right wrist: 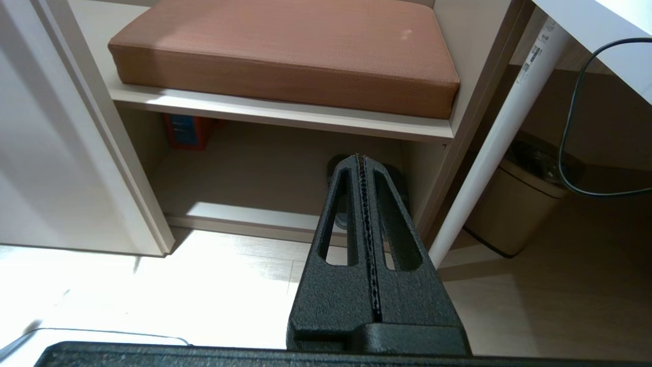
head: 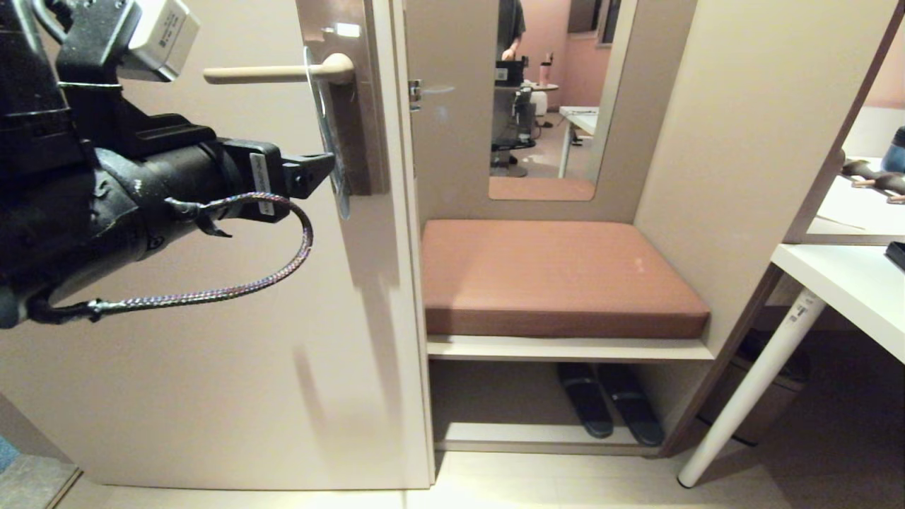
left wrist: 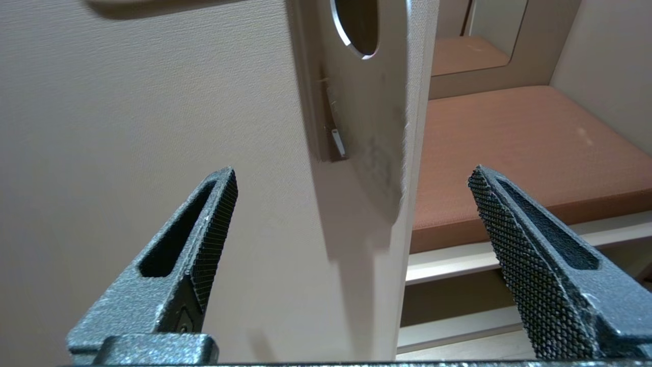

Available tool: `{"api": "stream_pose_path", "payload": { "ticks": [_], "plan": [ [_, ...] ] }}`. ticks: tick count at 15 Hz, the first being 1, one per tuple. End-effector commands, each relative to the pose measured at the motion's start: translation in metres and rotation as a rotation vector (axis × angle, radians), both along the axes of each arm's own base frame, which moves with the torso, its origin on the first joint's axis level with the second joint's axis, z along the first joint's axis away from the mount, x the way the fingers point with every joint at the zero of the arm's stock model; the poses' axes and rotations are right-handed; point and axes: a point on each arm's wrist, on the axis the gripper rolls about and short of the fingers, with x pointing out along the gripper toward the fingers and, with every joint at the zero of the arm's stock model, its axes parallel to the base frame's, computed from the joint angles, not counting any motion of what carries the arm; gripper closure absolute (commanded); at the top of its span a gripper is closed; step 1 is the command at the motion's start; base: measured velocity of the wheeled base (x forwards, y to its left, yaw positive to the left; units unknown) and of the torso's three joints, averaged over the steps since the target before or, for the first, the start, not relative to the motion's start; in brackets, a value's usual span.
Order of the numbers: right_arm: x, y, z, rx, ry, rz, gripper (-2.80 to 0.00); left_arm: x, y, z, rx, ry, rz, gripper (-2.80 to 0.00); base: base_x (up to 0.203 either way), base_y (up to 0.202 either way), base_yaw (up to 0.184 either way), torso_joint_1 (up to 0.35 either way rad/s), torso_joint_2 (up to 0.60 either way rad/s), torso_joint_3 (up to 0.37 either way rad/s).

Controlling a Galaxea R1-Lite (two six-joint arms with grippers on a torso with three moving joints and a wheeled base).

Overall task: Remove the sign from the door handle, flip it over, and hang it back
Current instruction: Hang the sign back with the other side facing out

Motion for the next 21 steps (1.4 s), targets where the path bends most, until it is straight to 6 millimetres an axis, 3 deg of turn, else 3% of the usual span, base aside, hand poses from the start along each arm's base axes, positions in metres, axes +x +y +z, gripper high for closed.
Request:
{"api": "stream_pose_path", "payload": {
  "ticks": [1, 3, 4, 7, 13, 16, 21],
  "plan": [
    [0.0, 0.0, 0.0, 0.0, 0.001, 0.001, 0.0, -0.017, 0.012, 0.002, -0.013, -0.021, 0.003, -2.8, 0.0, 0.0, 0.0, 0.0, 0.0, 0.0],
    [0.0, 0.0, 0.0, 0.0, 0.001, 0.001, 0.0, -0.029, 0.02, -0.001, -0.015, -0.024, 0.003, -2.8, 0.0, 0.0, 0.0, 0.0, 0.0, 0.0],
    [0.0, 0.0, 0.0, 0.0, 0.001, 0.001, 0.0, -0.035, 0.025, -0.004, -0.015, -0.023, 0.002, 0.0, 0.0, 0.0, 0.0, 0.0, 0.0, 0.0],
    [0.0, 0.0, 0.0, 0.0, 0.001, 0.001, 0.0, -0.047, 0.033, -0.011, -0.012, -0.019, -0.023, 0.0, 0.0, 0.0, 0.0, 0.0, 0.0, 0.0],
    [0.0, 0.0, 0.0, 0.0, 0.001, 0.001, 0.0, -0.038, 0.028, -0.016, 0.003, 0.004, -0.024, 0.0, 0.0, 0.0, 0.0, 0.0, 0.0, 0.0],
    [0.0, 0.0, 0.0, 0.0, 0.001, 0.001, 0.0, -0.019, 0.02, -0.021, 0.012, 0.02, -0.013, 0.0, 0.0, 0.0, 0.0, 0.0, 0.0, 0.0],
    [0.0, 0.0, 0.0, 0.0, 0.001, 0.001, 0.0, 0.036, 0.005, -0.018, 0.0, 0.003, 0.003, 0.0, 0.0, 0.0, 0.0, 0.0, 0.0, 0.0]
  ]
}}
